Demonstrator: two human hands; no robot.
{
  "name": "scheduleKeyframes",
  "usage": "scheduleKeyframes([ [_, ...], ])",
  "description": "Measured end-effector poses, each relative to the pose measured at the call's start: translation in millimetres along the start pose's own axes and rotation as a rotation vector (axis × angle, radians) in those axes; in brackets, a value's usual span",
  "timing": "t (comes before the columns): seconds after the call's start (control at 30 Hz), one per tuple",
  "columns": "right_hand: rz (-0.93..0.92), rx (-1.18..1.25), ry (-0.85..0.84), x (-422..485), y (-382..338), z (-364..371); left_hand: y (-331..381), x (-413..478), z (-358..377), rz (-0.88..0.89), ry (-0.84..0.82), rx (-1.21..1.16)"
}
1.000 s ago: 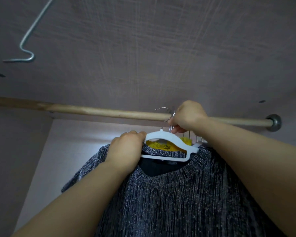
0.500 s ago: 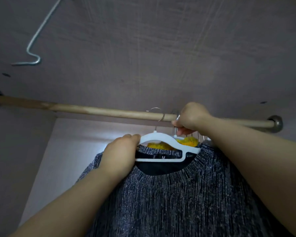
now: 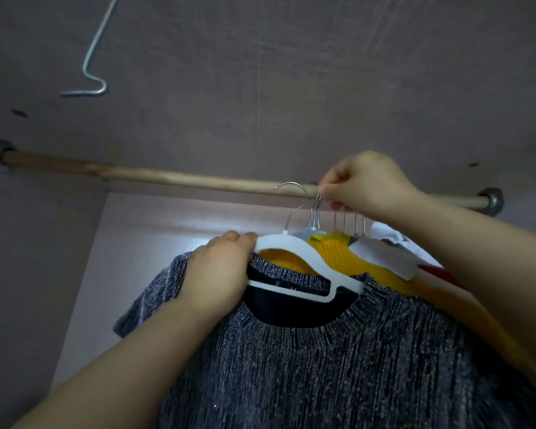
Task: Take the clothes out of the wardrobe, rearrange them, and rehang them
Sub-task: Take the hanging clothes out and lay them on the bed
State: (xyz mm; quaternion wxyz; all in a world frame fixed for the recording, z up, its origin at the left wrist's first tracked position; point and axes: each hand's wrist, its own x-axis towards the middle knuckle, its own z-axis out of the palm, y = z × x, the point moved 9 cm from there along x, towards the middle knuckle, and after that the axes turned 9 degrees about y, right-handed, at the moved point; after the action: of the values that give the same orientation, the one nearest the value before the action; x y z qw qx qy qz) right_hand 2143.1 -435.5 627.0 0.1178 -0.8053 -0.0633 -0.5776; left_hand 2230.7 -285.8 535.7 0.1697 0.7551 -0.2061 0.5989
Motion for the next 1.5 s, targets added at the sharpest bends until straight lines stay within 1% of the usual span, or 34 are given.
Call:
scheduleKeyframes([
  [0.07,-0.01,0.069,-0.072,-19,-12,5,-1,-4,-9,-0.005,0.012,0.02],
  [0.17,-0.027,0.001,-0.177,-48,-24,20,-4,-14,-23,-0.022,0.012,0.03],
  [0.27,-0.054,-0.034,-0.237,-76,-39,33,-10,-29,-39,-0.044,0.026,0.035],
  [0.37,-0.122,-0.081,-0.187,-103,-59,35,-20,-51,-55,-0.083,0.05,-0.016],
  [0.47,-0.168,-0.056,-0.11,-132,-75,31,-30,-79,-75,-0.127,0.077,-0.08],
  [0.63,-0.223,-0.045,-0.074,-190,-96,30,-47,-139,-108,-0.307,0.107,-0.29],
  [0.8,-0.292,0.001,-0.03,-258,-116,29,-61,-215,-133,-0.442,0.08,-0.341],
  [0.9,-0.339,0.084,-0.017,-298,-130,22,-59,-258,-157,-0.48,0.047,-0.273],
  [1.0,-0.337,0.23,-0.021,-335,-140,9,-50,-299,-192,-0.483,0.038,-0.162],
  [1.07,-0.332,0.305,-0.059,-360,-147,4,-43,-327,-215,-0.5,0.031,-0.089],
  [1.23,-0.361,0.476,-0.164,-414,-167,-16,-16,-393,-277,-0.61,0.028,0.042],
  [1.37,-0.392,0.67,-0.259,-455,-191,-35,11,-442,-337,-0.681,0.054,0.13],
  [1.5,-0.486,0.85,-0.31,-498,-235,-62,37,-489,-411,-0.728,0.106,0.272],
])
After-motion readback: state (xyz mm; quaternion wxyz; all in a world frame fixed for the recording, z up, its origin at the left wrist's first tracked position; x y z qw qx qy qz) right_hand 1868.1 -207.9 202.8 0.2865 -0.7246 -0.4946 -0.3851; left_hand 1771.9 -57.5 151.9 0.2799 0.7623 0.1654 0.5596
